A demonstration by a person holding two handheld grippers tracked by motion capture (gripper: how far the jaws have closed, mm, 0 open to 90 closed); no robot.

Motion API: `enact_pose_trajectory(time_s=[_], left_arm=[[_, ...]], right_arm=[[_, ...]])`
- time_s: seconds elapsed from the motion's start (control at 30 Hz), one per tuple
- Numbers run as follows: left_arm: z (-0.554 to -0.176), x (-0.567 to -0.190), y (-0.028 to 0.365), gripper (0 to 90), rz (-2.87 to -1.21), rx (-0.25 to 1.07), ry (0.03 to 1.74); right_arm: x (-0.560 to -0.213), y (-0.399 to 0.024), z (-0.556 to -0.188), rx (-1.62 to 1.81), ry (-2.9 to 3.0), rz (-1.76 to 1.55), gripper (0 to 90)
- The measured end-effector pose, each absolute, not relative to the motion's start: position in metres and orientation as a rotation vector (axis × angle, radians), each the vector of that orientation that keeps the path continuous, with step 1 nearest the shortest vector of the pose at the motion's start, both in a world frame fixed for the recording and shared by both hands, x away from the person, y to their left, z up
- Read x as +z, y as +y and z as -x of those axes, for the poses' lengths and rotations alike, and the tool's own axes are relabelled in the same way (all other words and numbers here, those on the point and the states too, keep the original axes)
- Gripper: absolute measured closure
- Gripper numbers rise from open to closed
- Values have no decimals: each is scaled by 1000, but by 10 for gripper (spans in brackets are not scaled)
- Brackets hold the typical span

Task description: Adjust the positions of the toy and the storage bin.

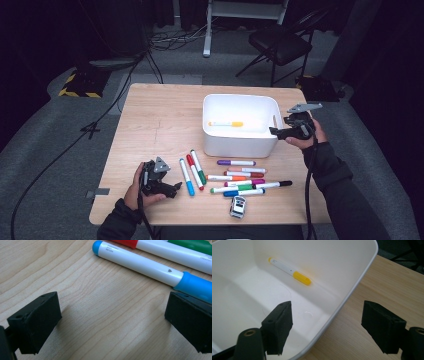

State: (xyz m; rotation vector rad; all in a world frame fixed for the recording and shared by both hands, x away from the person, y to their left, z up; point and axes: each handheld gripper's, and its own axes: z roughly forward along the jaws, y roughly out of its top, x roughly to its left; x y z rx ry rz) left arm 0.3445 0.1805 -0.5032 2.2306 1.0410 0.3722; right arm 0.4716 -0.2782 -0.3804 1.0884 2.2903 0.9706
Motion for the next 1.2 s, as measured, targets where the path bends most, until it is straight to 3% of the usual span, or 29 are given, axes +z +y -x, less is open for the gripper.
enact_pose_trajectory(time_s=[0.3, 0.67, 0.9, 1.2], left_arm=[[-345, -503, 180, 7, -2229, 374, 1041], [-344, -503, 180, 7, -2229, 375, 1041], [-344, -503, 180, 7, -2231, 372, 1041], [-345, -503, 180, 7, -2231, 371, 1041]], right_arm=[[-365, -301, -447, 1141, 2235, -981, 220], [-372, -328, -407, 1218, 2204, -841, 192], [-413, -342, -379, 1237, 2311, -729, 267], [-466, -346, -366, 1242, 2489, -684, 228]])
